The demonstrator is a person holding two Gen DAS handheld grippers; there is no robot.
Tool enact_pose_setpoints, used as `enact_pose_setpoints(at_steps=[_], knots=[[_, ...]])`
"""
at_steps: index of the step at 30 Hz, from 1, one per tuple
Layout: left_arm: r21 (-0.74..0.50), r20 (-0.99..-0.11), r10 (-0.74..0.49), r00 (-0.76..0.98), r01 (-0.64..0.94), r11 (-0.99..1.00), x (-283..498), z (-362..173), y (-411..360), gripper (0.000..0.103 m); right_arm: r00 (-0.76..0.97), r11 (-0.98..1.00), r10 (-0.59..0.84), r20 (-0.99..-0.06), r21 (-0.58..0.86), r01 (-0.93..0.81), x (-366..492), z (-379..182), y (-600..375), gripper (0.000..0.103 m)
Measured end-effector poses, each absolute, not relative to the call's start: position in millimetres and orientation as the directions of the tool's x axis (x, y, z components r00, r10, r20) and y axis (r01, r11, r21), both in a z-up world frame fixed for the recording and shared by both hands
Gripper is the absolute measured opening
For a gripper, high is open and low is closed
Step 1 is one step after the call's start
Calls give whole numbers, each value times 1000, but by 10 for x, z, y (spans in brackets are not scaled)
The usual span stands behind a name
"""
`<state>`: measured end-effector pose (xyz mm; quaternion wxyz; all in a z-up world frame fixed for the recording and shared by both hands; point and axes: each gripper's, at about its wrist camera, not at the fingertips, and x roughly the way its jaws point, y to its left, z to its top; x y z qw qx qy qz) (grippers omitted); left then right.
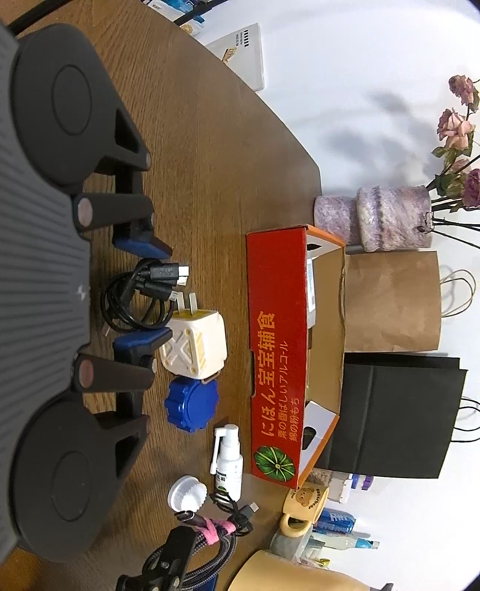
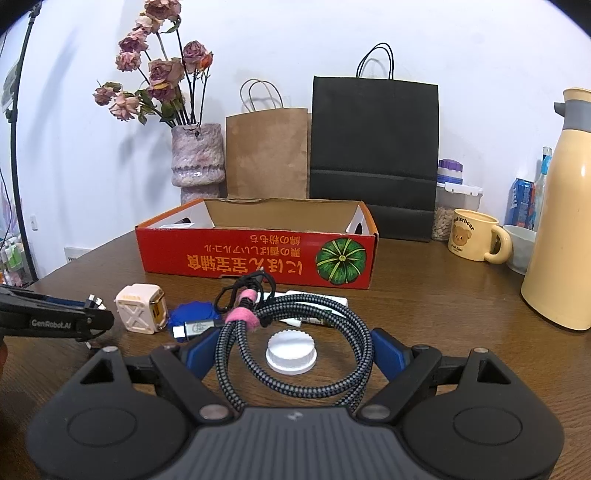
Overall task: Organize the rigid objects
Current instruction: 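Grasp the black USB cables with the left gripper while the right gripper grasps the braided cable, then carry the black cables and braided cable over the red box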
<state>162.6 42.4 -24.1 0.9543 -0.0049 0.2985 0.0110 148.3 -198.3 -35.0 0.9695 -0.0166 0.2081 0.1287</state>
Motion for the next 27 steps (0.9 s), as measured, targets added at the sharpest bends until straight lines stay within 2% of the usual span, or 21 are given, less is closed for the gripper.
enact_pose_setpoints(at_steps=[16, 27], knots=[[-46, -497, 35, 867, -67, 997, 1412, -53, 445, 40, 899, 967, 245, -363, 28, -252, 1370, -235, -1994, 86], [-72, -425, 19, 905, -55, 996, 1473, 349, 407, 38, 917, 965, 254, -308, 17, -261, 1447, 43, -1956, 86]])
